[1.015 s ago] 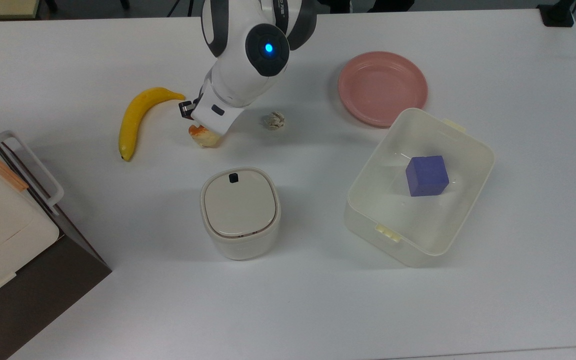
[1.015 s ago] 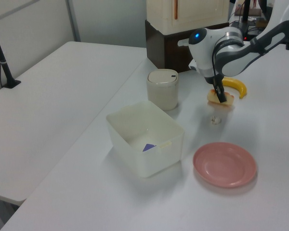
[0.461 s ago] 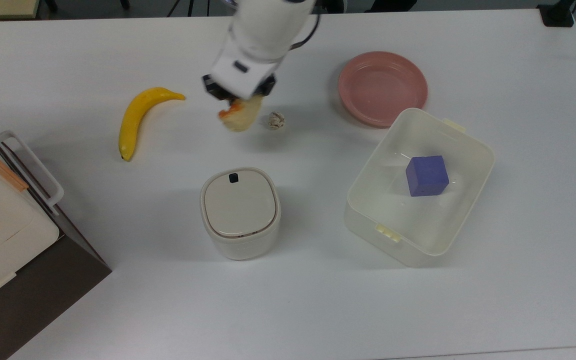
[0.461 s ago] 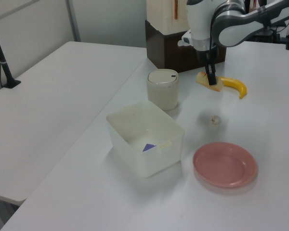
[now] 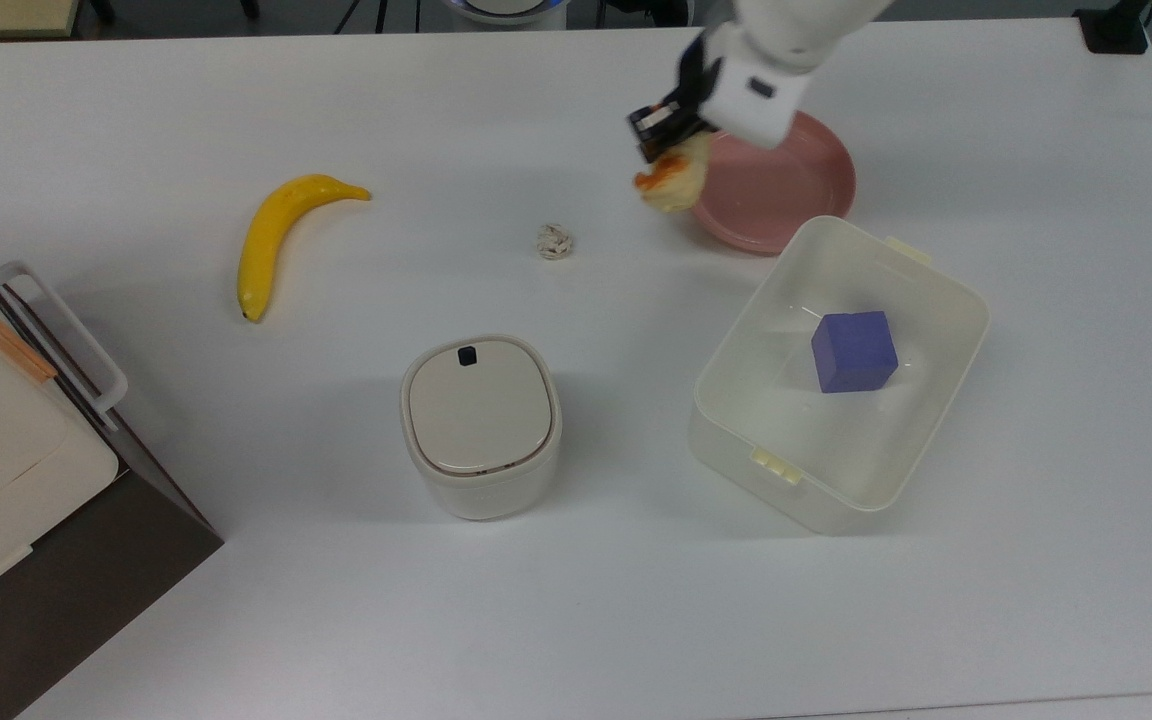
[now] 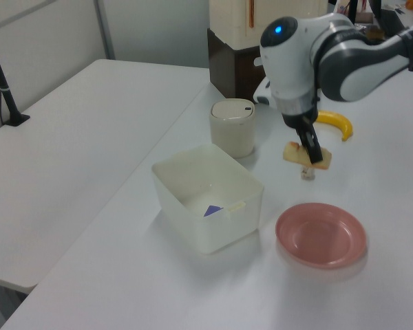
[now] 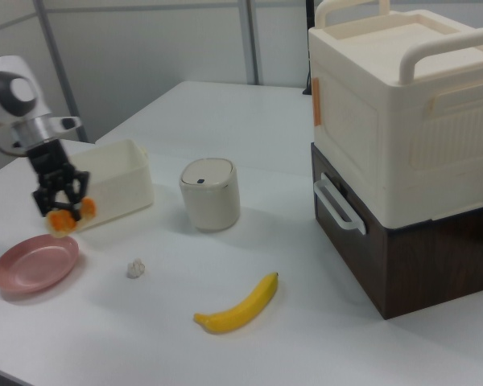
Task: Put the bread on a plate
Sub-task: 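Lift the bread roll and carry it over the pink plate, then lower the bread roll onto the pink plate and open the gripper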
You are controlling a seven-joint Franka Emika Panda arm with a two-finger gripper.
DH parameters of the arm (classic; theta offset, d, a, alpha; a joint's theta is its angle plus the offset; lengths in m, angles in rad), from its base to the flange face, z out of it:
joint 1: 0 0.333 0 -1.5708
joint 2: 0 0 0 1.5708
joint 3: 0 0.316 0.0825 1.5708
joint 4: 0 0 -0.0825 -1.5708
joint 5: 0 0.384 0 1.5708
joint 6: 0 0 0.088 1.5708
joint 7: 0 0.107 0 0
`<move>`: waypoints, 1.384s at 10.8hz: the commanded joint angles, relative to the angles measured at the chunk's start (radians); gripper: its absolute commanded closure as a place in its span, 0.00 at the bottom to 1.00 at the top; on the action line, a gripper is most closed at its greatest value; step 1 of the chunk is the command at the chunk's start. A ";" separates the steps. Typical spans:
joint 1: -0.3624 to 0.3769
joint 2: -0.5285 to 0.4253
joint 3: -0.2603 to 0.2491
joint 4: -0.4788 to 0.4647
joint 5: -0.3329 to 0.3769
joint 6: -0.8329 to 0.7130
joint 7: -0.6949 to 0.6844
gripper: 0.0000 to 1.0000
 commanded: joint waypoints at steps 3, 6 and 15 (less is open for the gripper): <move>0.174 0.061 -0.013 -0.003 0.018 -0.034 0.156 1.00; 0.180 0.073 -0.013 -0.010 0.021 -0.078 0.156 0.76; 0.122 -0.029 -0.028 0.019 -0.013 -0.072 0.237 0.00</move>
